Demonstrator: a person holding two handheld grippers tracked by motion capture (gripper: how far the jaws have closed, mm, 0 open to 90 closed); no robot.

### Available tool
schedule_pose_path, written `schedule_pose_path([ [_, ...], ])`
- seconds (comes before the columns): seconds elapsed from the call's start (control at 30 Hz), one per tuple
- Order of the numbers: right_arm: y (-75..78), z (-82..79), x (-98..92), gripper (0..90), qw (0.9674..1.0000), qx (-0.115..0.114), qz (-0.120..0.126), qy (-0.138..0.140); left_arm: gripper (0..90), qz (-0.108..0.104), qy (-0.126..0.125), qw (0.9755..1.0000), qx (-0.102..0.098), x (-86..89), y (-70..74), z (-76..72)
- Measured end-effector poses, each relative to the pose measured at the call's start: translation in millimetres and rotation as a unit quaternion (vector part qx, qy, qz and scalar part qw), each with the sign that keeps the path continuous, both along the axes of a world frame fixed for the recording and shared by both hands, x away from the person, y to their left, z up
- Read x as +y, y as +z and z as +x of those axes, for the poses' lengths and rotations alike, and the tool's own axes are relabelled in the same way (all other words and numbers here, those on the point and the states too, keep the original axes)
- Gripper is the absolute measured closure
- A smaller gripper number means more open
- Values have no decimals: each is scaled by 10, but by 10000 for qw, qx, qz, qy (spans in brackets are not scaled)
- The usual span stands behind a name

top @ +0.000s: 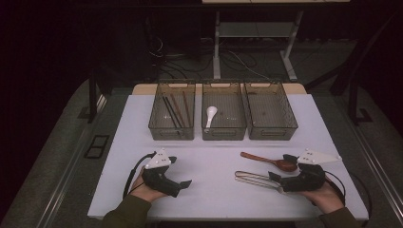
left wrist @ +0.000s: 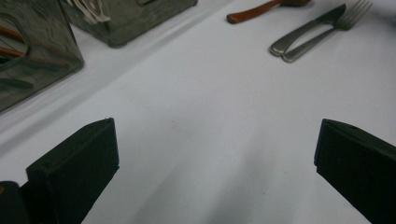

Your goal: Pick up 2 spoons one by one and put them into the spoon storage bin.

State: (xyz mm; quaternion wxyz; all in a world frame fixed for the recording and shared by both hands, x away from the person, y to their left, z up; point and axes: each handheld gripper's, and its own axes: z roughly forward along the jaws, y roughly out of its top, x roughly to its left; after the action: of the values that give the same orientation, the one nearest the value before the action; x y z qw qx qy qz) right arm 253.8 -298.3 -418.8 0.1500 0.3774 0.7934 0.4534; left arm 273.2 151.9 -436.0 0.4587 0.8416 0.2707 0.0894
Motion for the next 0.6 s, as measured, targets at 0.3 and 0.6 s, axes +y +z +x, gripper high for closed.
schedule_pose_path([
  [0.3,70,110,-167,144,9994,129,-261,-161,0,-39,31,10000,-7,23,10,8],
  [0.6,-4,308,-425,148,9964,333,-515,-590,0,-67,27,10000,-11,16,6,8],
])
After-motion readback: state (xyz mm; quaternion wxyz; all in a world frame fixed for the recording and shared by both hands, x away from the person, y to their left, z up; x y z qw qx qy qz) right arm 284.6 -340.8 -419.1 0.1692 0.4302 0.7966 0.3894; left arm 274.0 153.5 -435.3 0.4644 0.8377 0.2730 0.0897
